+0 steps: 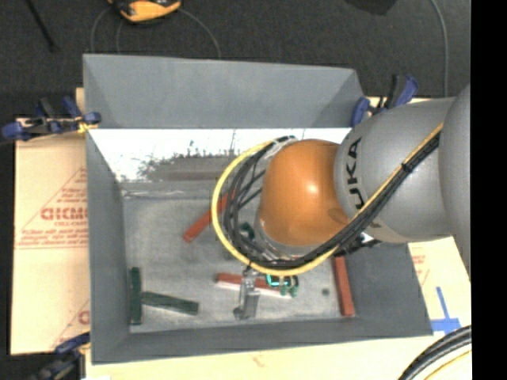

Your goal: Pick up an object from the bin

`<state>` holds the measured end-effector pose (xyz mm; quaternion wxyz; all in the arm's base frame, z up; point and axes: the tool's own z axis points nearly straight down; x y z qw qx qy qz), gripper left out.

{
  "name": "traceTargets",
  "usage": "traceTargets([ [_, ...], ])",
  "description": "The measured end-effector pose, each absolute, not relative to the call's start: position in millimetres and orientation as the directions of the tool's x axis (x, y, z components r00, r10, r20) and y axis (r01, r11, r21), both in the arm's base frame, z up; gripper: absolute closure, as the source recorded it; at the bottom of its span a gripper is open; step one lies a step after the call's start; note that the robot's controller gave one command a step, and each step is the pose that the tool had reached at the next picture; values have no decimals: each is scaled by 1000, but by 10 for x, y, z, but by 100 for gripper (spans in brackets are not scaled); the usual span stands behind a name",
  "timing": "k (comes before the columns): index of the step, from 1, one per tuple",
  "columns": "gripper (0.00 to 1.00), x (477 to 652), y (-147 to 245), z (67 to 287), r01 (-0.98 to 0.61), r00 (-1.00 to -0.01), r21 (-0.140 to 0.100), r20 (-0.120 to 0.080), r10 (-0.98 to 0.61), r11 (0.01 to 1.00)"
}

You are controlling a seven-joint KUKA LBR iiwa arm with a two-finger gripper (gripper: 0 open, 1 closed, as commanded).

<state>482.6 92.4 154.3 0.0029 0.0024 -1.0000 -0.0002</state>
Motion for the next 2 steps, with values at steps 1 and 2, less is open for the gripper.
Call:
traceTargets([
  [1, 0, 4845, 920, 1583, -2, -1000, 1, -2, -2, 1000],
  [2, 100, 4861, 184, 699, 122, -993, 0, -1, 122, 993],
])
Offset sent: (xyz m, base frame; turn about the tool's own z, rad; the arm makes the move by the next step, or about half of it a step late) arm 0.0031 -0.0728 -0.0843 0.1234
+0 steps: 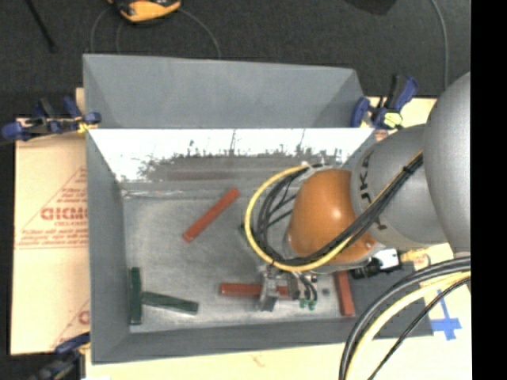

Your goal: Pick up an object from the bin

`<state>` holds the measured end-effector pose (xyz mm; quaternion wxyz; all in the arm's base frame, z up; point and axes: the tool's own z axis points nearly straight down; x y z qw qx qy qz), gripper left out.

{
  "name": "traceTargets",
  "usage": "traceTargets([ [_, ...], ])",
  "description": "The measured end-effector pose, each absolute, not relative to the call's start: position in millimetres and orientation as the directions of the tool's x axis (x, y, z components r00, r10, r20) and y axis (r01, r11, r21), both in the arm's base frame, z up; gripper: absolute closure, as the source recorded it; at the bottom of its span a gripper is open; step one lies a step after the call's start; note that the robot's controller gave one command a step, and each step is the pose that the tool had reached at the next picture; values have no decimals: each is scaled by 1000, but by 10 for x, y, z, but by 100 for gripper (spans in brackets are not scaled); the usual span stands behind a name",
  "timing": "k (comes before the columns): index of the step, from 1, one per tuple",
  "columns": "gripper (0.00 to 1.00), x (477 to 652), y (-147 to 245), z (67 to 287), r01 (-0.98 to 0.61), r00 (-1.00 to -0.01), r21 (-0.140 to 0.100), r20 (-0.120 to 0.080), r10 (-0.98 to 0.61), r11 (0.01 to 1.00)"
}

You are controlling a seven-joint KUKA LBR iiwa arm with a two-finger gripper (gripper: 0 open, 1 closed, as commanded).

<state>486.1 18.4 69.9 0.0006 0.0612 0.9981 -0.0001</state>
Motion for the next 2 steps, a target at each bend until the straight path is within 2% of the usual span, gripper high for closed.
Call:
traceTargets([
  [1, 100, 4862, 187, 699, 123, -992, 0, -1, 123, 992],
  [2, 100, 5470, 111, 2625, 143, -990, 2, -13, 143, 990],
])
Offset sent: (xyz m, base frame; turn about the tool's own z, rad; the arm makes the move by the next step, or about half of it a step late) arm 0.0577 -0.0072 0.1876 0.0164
